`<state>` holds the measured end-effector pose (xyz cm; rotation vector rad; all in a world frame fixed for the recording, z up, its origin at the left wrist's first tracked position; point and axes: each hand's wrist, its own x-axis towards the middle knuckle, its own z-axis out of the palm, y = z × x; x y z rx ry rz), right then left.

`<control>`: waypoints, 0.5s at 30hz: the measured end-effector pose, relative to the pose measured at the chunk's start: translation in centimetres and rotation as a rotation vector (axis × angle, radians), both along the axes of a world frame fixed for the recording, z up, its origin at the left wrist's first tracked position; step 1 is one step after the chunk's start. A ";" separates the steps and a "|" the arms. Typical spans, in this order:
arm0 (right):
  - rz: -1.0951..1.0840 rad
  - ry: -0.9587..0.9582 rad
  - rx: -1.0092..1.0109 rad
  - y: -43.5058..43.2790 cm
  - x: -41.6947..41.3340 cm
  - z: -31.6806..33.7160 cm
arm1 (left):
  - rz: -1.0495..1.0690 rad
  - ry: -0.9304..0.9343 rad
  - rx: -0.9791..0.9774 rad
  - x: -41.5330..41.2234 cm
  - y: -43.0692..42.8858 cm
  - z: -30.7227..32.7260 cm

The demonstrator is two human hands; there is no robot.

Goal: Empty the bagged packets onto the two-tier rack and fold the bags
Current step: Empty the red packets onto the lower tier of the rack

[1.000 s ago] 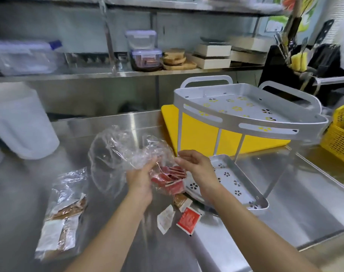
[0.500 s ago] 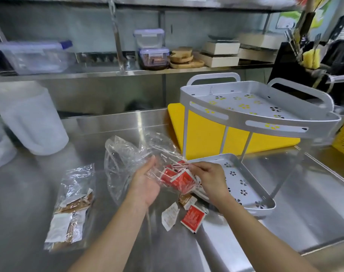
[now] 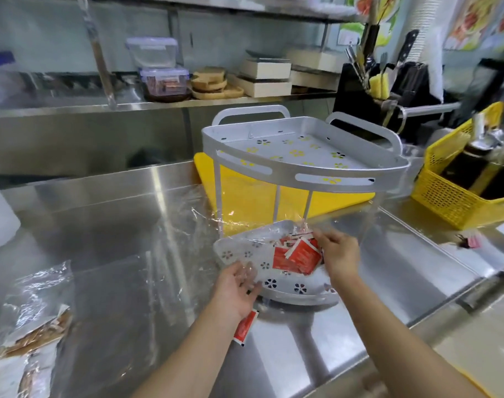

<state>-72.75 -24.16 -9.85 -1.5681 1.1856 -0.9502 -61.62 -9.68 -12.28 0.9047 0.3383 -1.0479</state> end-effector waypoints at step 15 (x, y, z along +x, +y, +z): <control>-0.172 0.434 -0.157 -0.8 -4.6 -1.0 | -0.524 -1.690 0.763 -2.2 -3.2 1.3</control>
